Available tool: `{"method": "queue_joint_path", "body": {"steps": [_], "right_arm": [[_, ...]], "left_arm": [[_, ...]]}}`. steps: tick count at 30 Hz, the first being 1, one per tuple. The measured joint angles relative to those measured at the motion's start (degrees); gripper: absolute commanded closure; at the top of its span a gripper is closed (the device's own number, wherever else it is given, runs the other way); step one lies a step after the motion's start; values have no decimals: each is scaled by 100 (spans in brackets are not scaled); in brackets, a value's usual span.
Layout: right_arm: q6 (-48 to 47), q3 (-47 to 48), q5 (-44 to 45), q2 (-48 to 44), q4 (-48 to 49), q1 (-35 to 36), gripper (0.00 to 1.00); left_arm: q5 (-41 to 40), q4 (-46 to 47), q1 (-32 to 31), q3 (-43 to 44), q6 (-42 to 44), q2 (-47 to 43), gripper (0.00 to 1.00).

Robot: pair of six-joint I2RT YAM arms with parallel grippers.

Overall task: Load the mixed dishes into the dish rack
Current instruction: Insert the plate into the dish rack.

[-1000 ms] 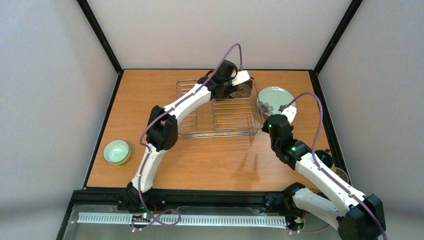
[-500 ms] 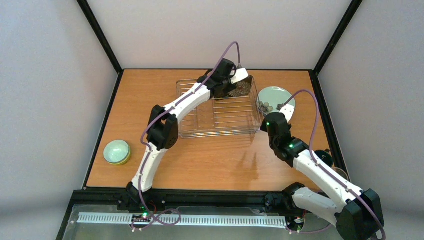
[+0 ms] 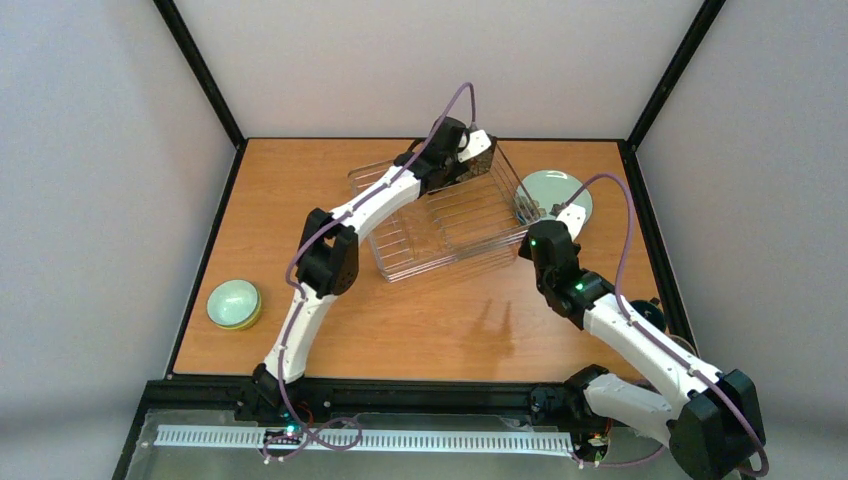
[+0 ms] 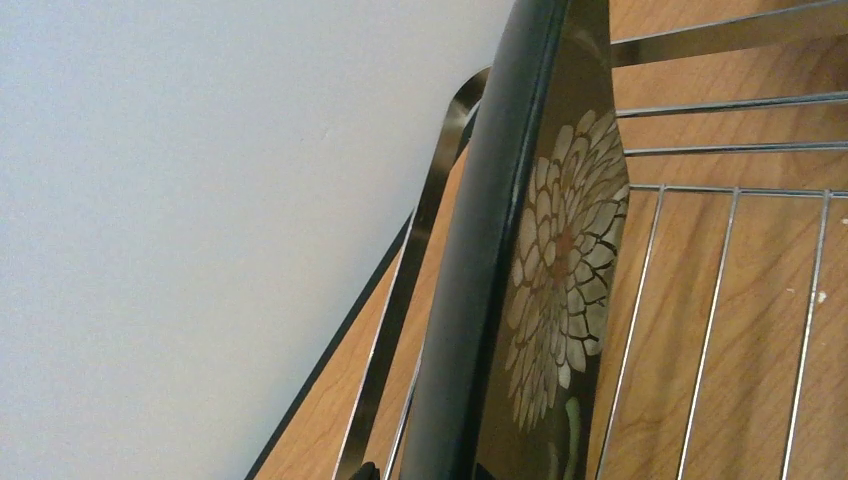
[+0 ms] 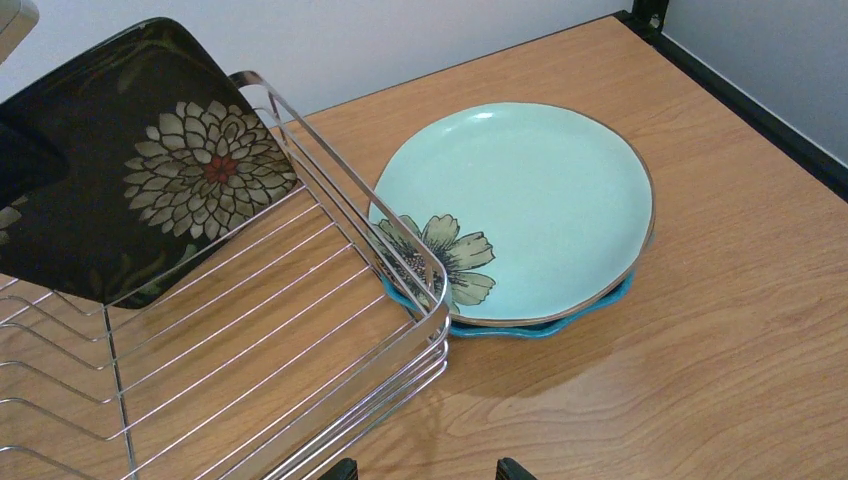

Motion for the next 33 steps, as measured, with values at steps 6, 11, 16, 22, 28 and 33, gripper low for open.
{"method": "queue_joint_path", "body": {"steps": [6, 11, 16, 22, 28, 33], "right_arm": [[0, 2, -9, 17, 7, 0, 20], [0, 90, -22, 70, 2, 0, 20], [0, 122, -24, 81, 2, 0, 20], [-4, 201, -22, 164, -33, 0, 20], [-7, 352, -26, 267, -35, 0, 20], [-28, 546, -81, 487, -42, 0, 20]], "left_arm": [[-177, 98, 13, 0, -87, 11, 45], [-426, 289, 83, 0, -221, 11, 40], [-726, 522, 190, 9, -389, 11, 36], [-964, 723, 264, 85, -555, 11, 36], [-1062, 890, 278, 203, -680, 11, 36], [-1141, 911, 278, 205, -881, 7, 36]]}}
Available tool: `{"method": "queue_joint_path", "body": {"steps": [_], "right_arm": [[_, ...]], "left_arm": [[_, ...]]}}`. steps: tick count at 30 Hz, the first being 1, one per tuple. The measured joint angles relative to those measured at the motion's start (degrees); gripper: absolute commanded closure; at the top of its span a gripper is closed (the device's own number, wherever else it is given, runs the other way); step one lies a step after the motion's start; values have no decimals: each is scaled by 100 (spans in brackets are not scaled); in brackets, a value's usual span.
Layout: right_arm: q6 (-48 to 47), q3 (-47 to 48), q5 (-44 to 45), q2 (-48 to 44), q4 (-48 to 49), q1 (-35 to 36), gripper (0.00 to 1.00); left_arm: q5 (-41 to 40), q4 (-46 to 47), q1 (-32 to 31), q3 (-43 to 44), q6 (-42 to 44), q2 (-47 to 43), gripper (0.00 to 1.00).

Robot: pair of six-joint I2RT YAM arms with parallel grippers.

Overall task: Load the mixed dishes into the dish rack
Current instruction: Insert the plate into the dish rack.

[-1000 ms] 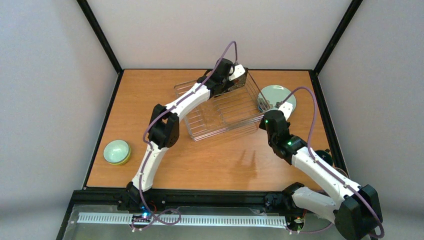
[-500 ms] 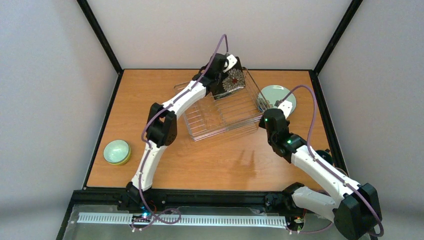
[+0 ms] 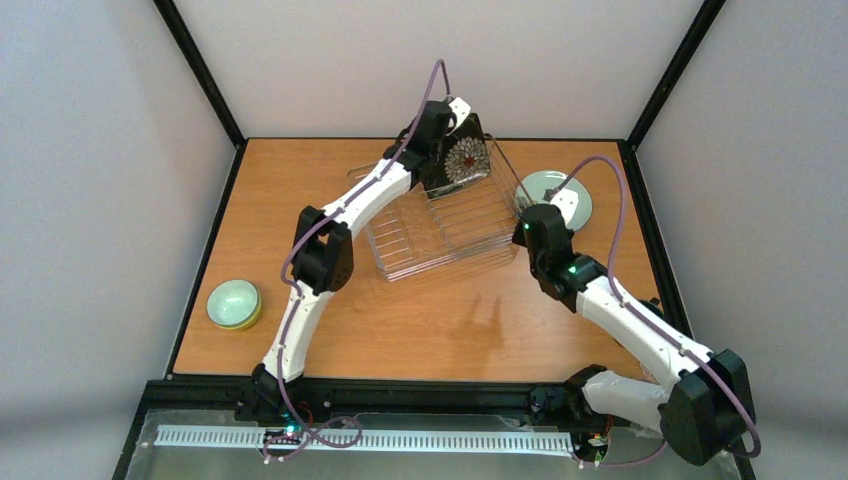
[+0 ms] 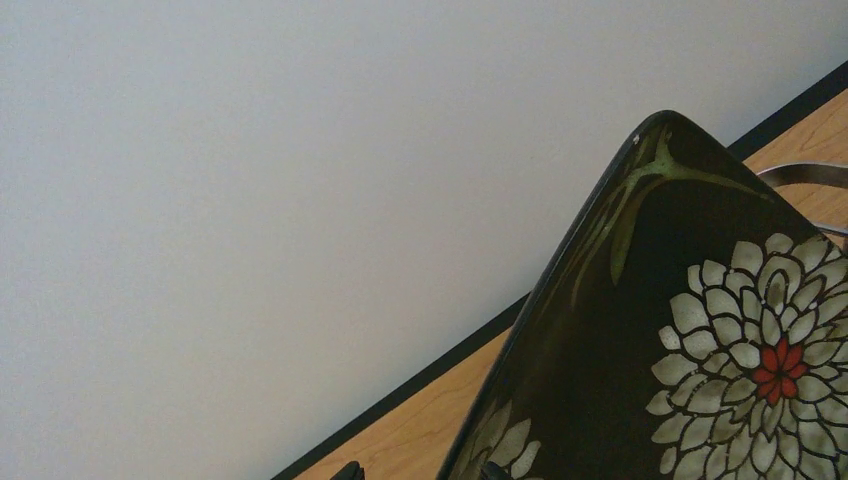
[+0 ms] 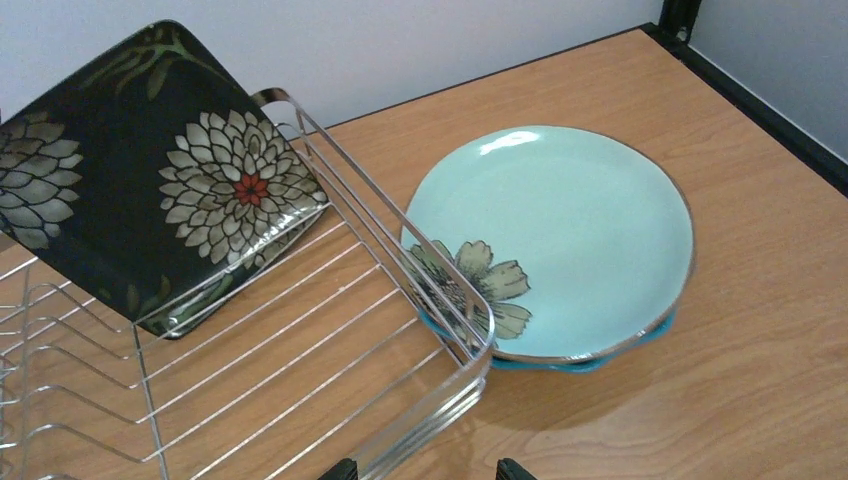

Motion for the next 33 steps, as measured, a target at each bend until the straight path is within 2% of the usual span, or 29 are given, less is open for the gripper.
{"method": "queue_joint_path", "body": {"steps": [6, 13, 22, 28, 33], "right_arm": [[-39, 809, -55, 763, -85, 0, 20], [79, 1897, -146, 1858, -339, 0, 21], [494, 2269, -361, 2682, -706, 0, 24], [719, 2201, -435, 2894, -769, 0, 25], [824, 2144, -437, 2898, -820, 0, 25]], "left_arm": [[0, -339, -4, -55, -835, -291, 36], [-72, -861, -83, -616, -1895, -1453, 36], [-116, -1027, -245, -2524, -2938, -3018, 36], [-63, -1054, -243, -3952, -3624, -3526, 36], [20, -1097, -249, -4492, -3980, -3707, 36]]}}
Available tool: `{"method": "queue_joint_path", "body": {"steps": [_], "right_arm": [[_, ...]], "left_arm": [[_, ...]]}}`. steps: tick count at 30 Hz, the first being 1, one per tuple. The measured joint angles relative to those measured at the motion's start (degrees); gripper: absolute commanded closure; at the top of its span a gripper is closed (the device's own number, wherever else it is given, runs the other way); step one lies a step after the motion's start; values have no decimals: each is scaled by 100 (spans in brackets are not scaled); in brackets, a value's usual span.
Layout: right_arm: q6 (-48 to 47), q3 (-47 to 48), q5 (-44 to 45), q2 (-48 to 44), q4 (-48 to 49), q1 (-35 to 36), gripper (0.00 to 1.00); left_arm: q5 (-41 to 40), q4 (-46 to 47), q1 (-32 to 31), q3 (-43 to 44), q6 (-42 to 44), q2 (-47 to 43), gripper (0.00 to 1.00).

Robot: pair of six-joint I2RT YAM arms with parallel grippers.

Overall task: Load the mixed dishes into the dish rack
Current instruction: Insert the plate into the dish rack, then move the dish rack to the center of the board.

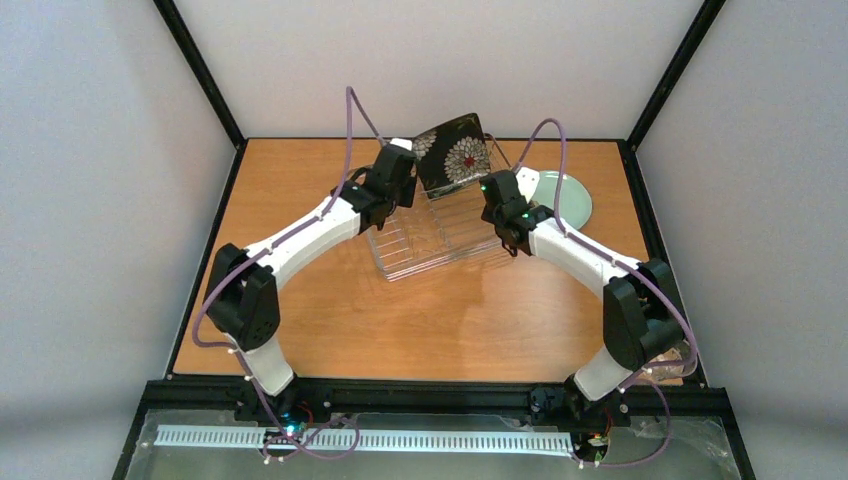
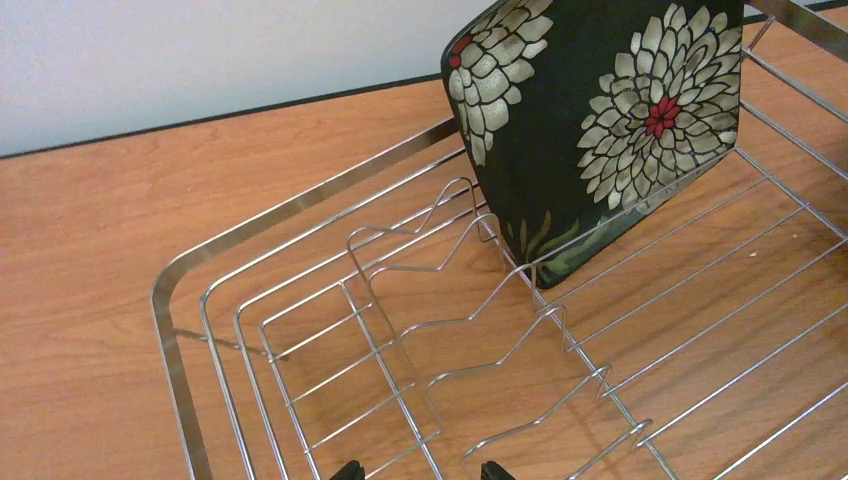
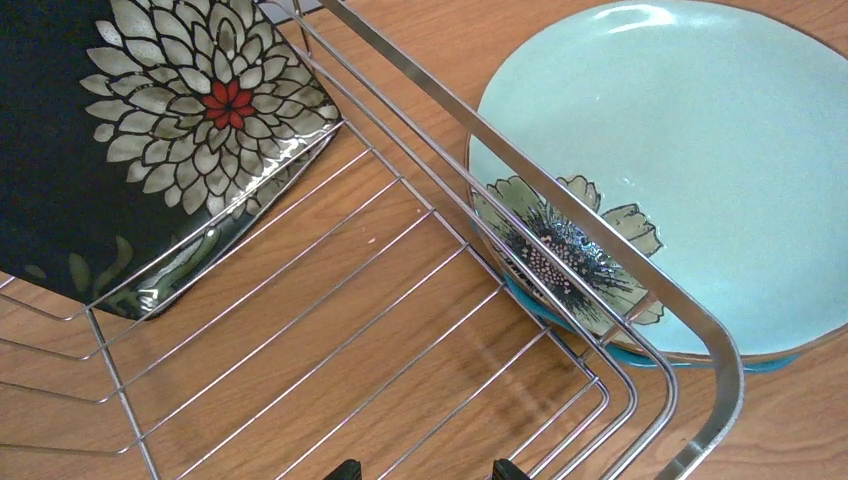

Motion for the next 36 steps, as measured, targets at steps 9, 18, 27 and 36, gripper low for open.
{"method": "queue_joint_path", "body": {"steps": [9, 18, 27, 36], "right_arm": [[164, 92, 9, 321, -243, 0, 24], [192, 203, -70, 426, -339, 0, 24], [55, 315, -332, 601, -326, 0, 23], [-197, 619, -756, 1064, -334, 15, 24]], "left_arm": [[52, -9, 0, -503, -481, -295, 36], [46, -94, 0, -927, -1088, -304, 36], [13, -417, 0, -1349, -1985, -297, 36], [-70, -492, -22, -1596, -2721, -299, 36]]}}
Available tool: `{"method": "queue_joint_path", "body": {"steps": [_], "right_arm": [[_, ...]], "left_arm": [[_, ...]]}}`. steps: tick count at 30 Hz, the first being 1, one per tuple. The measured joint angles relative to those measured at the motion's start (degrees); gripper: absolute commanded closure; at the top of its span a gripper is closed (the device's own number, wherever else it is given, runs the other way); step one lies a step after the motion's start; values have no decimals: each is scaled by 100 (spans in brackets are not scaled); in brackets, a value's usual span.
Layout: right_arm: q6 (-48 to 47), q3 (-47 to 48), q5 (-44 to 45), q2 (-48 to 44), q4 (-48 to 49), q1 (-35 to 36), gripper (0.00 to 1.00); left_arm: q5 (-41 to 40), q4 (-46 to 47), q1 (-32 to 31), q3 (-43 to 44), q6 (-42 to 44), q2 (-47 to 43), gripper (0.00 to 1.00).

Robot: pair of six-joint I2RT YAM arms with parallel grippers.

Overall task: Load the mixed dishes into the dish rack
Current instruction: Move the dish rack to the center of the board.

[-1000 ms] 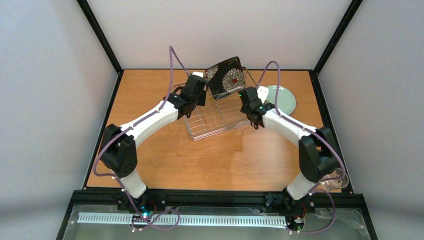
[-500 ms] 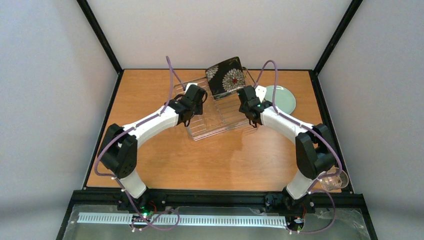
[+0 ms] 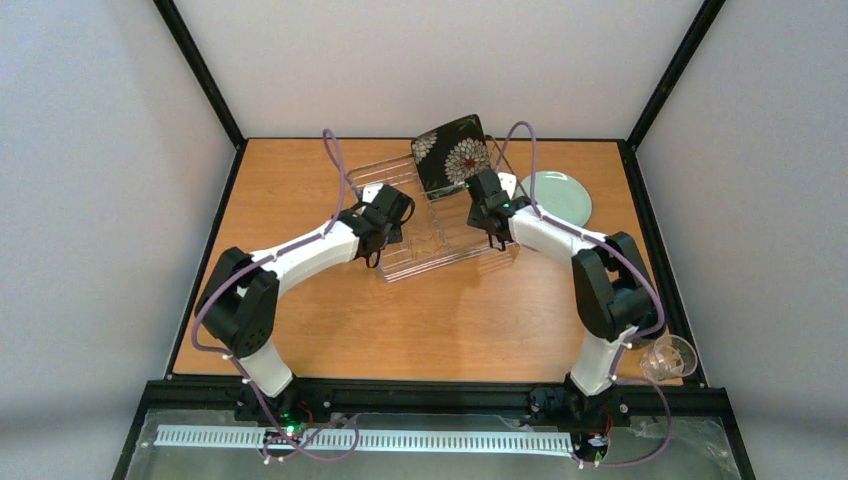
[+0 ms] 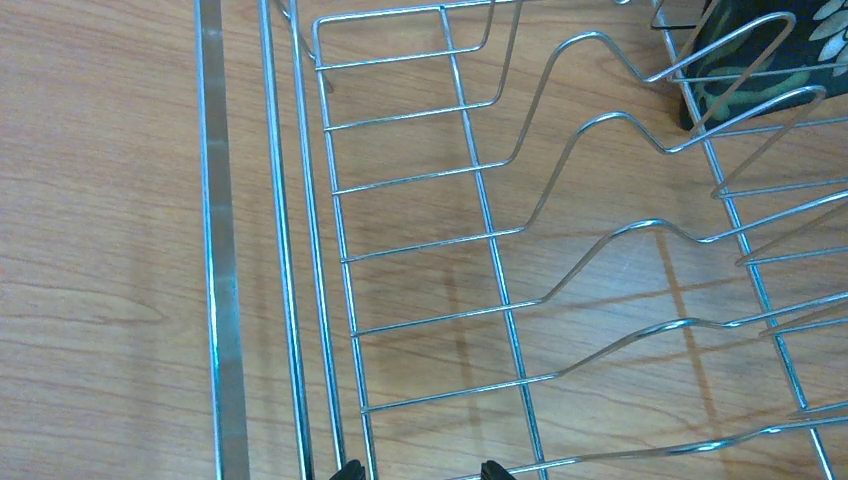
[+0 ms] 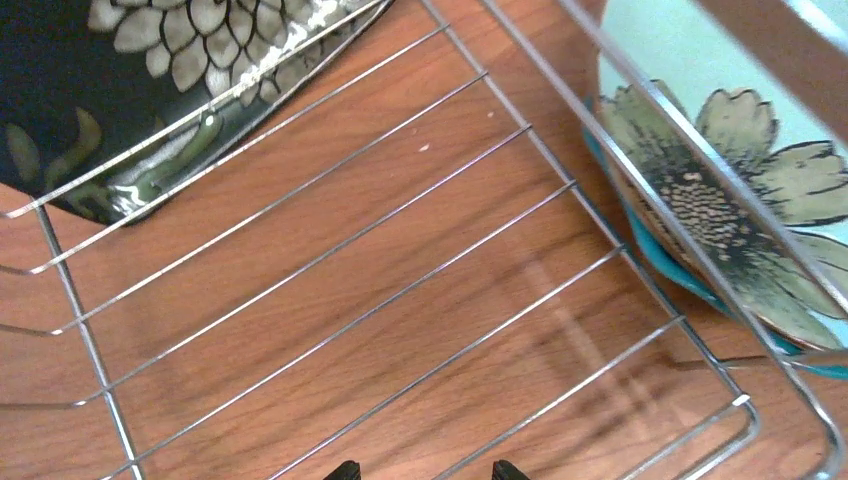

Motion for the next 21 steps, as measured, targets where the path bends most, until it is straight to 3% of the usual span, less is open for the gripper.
{"method": "queue_joint_path", "body": {"steps": [8, 21], "right_arm": [[-313, 437, -348, 612, -328, 256, 24], [-522, 850, -566, 708, -470, 697, 24]], "left_arm": [[-35, 79, -15, -433, -452, -387, 36], [35, -68, -13, -1139, -1005, -1176, 36]]}}
